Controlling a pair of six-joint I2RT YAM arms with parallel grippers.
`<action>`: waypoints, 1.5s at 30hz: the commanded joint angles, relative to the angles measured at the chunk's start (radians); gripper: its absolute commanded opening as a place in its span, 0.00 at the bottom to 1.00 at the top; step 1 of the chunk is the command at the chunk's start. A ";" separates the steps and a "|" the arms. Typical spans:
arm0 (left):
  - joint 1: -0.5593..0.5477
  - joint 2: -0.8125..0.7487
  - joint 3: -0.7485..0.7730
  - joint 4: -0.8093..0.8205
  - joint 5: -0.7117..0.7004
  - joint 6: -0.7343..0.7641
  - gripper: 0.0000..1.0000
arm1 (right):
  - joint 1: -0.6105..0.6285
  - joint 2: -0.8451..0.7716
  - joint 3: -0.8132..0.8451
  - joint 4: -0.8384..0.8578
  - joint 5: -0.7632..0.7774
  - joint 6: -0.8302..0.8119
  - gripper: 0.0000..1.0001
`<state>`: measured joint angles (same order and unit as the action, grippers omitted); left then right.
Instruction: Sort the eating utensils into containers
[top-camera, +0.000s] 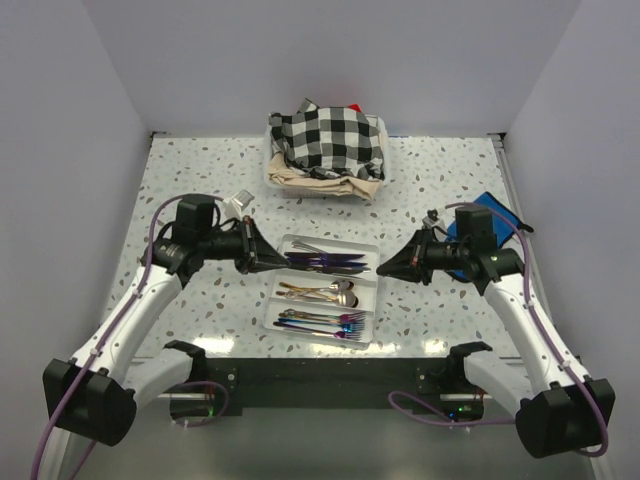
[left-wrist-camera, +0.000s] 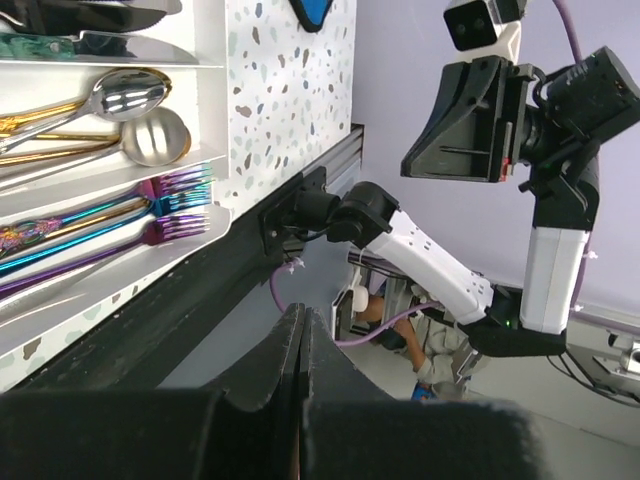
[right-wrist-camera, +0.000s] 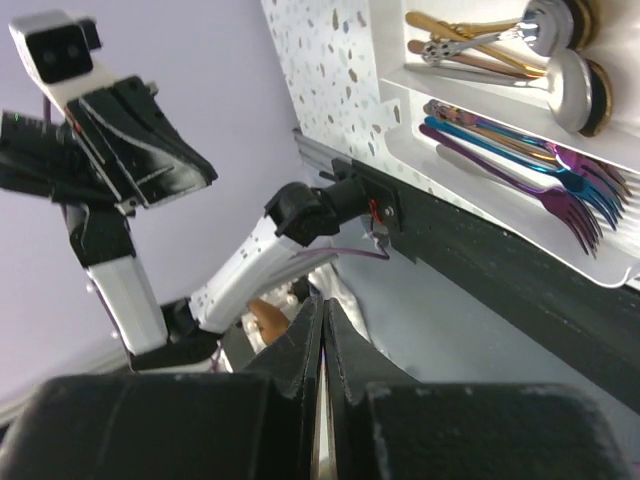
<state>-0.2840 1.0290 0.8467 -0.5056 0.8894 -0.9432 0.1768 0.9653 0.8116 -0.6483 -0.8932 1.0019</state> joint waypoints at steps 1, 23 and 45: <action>-0.004 -0.021 -0.041 0.042 -0.035 -0.113 0.01 | 0.003 -0.027 0.044 -0.093 0.099 0.141 0.02; -0.004 -0.061 -0.149 0.263 0.016 -0.479 0.00 | 0.004 -0.030 -0.023 -0.005 0.088 0.224 0.00; -0.004 -0.099 -0.173 0.295 0.011 -0.615 0.00 | 0.003 -0.014 -0.034 0.070 0.025 0.236 0.00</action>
<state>-0.2840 0.9737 0.6621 -0.2630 0.8749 -1.4414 0.1768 0.9562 0.7792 -0.6121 -0.8227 1.1992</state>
